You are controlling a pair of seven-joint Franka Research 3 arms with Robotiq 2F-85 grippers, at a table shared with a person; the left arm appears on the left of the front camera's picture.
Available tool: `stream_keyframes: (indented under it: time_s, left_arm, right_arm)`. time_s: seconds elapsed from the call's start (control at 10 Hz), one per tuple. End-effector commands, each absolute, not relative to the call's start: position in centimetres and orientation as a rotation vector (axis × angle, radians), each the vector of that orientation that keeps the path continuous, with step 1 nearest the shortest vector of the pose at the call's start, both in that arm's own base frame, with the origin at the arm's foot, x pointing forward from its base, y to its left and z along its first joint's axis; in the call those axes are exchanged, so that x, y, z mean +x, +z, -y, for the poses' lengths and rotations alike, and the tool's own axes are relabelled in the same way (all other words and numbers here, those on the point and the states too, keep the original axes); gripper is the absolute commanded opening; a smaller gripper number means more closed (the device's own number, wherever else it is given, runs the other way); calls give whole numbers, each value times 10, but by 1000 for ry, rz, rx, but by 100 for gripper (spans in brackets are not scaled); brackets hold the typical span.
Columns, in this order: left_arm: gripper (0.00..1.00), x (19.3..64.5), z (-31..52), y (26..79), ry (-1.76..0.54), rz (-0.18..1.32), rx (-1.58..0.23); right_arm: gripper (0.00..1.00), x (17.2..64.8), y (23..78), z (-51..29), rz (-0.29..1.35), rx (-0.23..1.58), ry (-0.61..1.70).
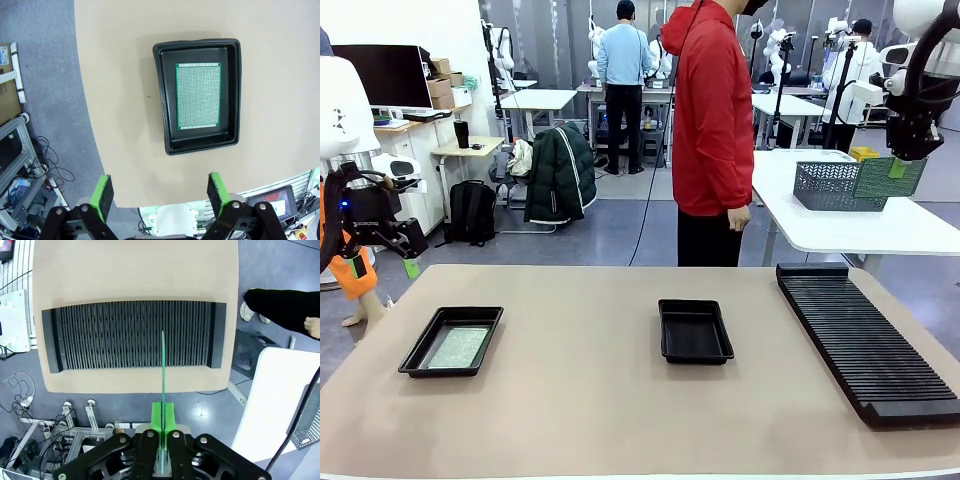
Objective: Inspect and transfer BCBs to ESD trays.
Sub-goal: Pick up the Blank PCB from the PCB Rack and place it in the right ESD tray.
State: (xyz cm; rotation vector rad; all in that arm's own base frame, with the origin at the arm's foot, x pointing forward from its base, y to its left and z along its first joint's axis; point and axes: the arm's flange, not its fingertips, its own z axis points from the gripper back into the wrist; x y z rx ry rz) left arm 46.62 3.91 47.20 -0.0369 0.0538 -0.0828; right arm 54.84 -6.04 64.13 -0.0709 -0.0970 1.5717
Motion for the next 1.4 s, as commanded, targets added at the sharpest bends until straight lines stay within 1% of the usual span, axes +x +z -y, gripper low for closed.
stream_keyframes:
  time_s: [0.0, 0.1, 0.2, 0.4, 0.7, 0.8, 1.1, 1.3]
  left_arm:
    - [100, 465, -40, 470, -88, -41, -38]
    - [100, 465, -40, 470, -88, -41, -38]
    - [100, 465, -40, 470, -88, -41, -38]
    - [100, 465, -40, 470, -88, -41, -38]
    - [100, 465, -40, 470, -88, -41, -38]
    - [100, 465, -40, 470, -88, -41, -38]
    - [100, 465, -40, 470, -88, -41, -38]
    - [100, 465, -40, 470, -88, -41, -38]
  right_arm:
    - [0, 545, 640, 60, 98, -70, 1572]
    - [0, 545, 640, 60, 98, -70, 1572]
    - [3, 548, 641, 60, 97, -71, 1572]
    - [3, 551, 639, 52, 68, 21, 1372]
    - [3, 537, 632, 35, 48, 129, 1082]
    - [3, 531, 627, 27, 31, 171, 1022]
    - [3, 511, 604, 1, 36, 310, 746]
    - [3, 501, 578, -19, 9, 360, 590]
